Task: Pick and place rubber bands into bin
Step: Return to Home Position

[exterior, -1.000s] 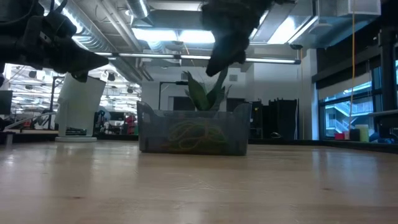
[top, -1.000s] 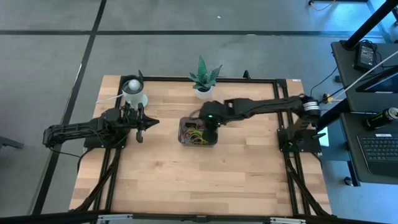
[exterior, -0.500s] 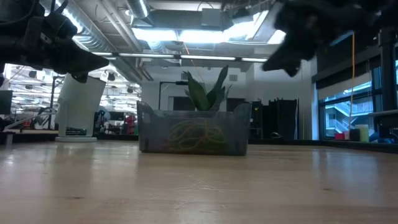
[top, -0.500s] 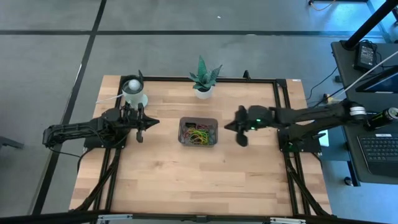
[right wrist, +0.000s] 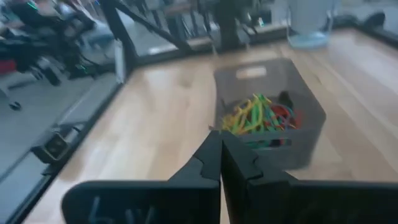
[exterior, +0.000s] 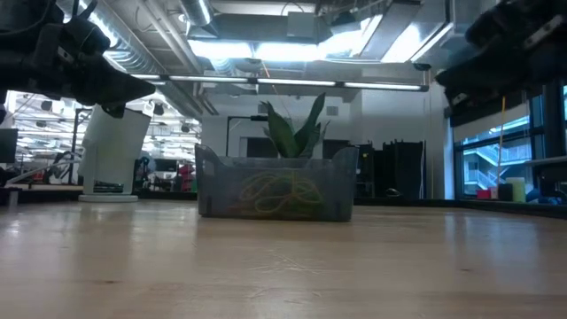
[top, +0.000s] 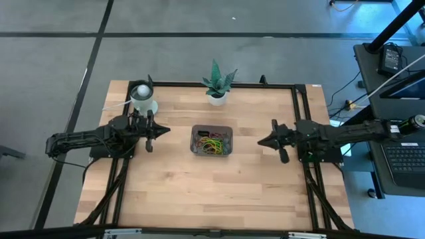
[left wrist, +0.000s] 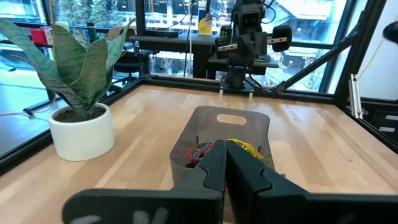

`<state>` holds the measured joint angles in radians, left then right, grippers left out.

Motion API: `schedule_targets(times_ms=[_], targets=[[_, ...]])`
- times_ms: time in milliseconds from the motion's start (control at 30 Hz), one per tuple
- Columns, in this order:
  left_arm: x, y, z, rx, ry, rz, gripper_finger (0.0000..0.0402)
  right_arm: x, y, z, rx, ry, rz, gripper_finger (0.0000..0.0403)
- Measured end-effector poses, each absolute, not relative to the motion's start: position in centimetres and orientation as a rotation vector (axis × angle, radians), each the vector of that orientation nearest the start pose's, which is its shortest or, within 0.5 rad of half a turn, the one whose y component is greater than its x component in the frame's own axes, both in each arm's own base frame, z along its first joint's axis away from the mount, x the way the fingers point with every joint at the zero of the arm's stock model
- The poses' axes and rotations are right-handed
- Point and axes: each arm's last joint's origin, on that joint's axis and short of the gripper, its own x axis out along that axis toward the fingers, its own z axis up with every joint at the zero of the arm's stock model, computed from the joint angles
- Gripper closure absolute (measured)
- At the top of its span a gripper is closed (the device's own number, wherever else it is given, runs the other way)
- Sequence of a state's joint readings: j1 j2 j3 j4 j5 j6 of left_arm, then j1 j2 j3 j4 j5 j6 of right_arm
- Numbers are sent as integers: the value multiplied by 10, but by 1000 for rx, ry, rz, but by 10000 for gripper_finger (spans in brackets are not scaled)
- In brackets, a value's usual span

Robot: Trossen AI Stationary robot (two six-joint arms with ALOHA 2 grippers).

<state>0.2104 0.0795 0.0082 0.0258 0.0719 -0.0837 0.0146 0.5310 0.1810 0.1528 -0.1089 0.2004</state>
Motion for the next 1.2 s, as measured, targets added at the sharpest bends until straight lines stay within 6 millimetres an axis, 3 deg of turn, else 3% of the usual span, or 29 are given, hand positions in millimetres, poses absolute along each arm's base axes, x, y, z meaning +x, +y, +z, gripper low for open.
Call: schedule_targets(times_ms=[200, 733, 933, 1200], targets=[[100, 19, 162, -90, 39, 140, 400, 119, 6, 184, 197, 75, 110, 402], [100, 19, 162, -90, 39, 140, 400, 90, 2, 202, 125, -165, 24, 403], [100, 19, 162, -90, 39, 140, 400, 96, 3, 181, 138, -161, 36, 403], [100, 19, 162, -90, 39, 141, 400, 97, 3, 174, -14, -92, 24, 388]])
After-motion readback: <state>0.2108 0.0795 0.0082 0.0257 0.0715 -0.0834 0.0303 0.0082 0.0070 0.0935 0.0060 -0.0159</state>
